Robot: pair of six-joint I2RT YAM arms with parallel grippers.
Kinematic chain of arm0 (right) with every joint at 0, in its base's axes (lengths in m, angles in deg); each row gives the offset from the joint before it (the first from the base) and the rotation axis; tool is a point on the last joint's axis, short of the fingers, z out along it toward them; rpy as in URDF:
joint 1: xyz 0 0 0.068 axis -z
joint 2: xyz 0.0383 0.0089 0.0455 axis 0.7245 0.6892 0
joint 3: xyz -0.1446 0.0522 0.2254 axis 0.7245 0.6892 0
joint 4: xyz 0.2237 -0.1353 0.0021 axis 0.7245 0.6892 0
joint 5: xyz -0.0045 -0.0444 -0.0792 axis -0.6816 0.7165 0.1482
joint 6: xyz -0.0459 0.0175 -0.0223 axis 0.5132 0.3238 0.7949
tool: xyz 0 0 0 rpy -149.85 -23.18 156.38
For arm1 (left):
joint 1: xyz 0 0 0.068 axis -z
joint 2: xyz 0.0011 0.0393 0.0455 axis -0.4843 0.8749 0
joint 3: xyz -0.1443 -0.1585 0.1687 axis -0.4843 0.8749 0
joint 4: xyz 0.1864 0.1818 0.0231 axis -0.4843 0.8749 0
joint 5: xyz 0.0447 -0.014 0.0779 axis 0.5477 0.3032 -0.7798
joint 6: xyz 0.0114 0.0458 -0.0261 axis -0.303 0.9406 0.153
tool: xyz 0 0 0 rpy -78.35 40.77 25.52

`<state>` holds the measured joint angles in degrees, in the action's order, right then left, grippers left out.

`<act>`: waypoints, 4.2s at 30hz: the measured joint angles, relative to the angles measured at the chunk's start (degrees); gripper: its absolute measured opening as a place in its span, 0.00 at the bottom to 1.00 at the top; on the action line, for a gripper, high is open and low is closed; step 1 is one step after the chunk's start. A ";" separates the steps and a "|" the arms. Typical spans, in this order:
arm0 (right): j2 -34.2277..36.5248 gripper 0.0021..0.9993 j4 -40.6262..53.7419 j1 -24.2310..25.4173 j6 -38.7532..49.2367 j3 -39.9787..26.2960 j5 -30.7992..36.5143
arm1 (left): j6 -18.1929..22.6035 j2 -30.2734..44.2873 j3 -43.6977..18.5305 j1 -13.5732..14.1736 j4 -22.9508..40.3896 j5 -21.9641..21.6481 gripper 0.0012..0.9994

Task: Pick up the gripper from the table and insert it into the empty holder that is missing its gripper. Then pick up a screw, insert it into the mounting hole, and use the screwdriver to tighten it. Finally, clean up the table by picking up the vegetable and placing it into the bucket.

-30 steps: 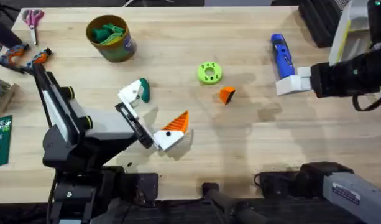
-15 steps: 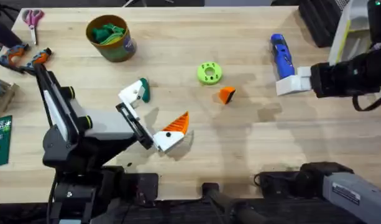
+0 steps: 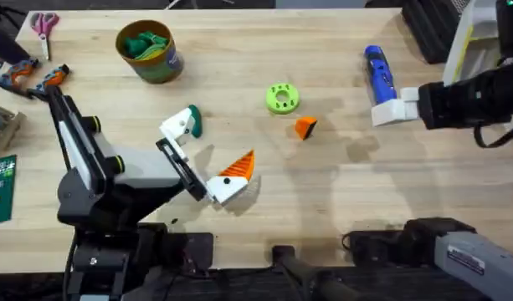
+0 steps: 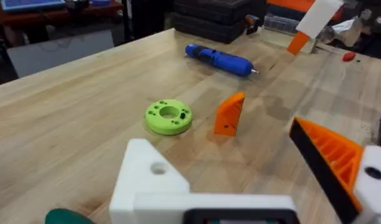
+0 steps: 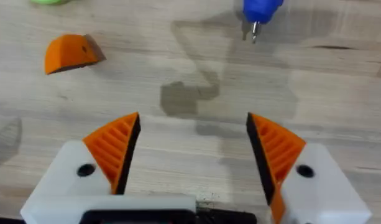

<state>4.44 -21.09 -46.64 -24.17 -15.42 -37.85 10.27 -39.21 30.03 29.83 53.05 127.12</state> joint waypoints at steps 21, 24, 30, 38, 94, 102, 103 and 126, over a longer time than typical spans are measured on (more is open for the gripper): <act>5.16 0.99 -6.51 -10.04 9.07 -0.43 -11.20 | 0.00 0.00 0.02 0.00 0.00 0.02 0.99; 8.78 0.99 -6.29 -14.46 9.06 -1.91 -10.31 | 0.00 0.00 0.02 0.00 -0.01 0.02 0.99; 15.60 0.99 -6.32 -22.97 9.06 -6.65 -8.39 | 0.00 0.00 0.02 0.00 -0.02 0.02 0.99; 25.40 0.99 -5.32 -28.85 9.05 -11.31 -4.83 | 0.00 0.00 0.02 0.00 -0.02 0.02 0.99; 36.32 0.10 -2.91 -28.96 8.65 -16.57 -1.68 | 0.00 0.00 0.02 0.00 -0.02 0.04 0.99; 36.12 0.01 -2.11 -28.91 7.73 -16.74 -1.66 | 0.00 0.00 0.02 0.00 0.00 0.04 0.99; 35.89 0.01 -1.69 -28.88 7.49 -16.91 -1.67 | 0.00 0.00 0.02 0.00 0.00 0.04 0.99; 32.44 0.01 3.32 -21.24 10.51 -27.82 -45.71 | 0.00 0.00 0.02 0.00 -0.02 0.04 0.99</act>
<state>36.88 -17.77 -67.88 -13.66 -43.24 -83.56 10.27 -39.21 30.05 29.83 53.03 127.17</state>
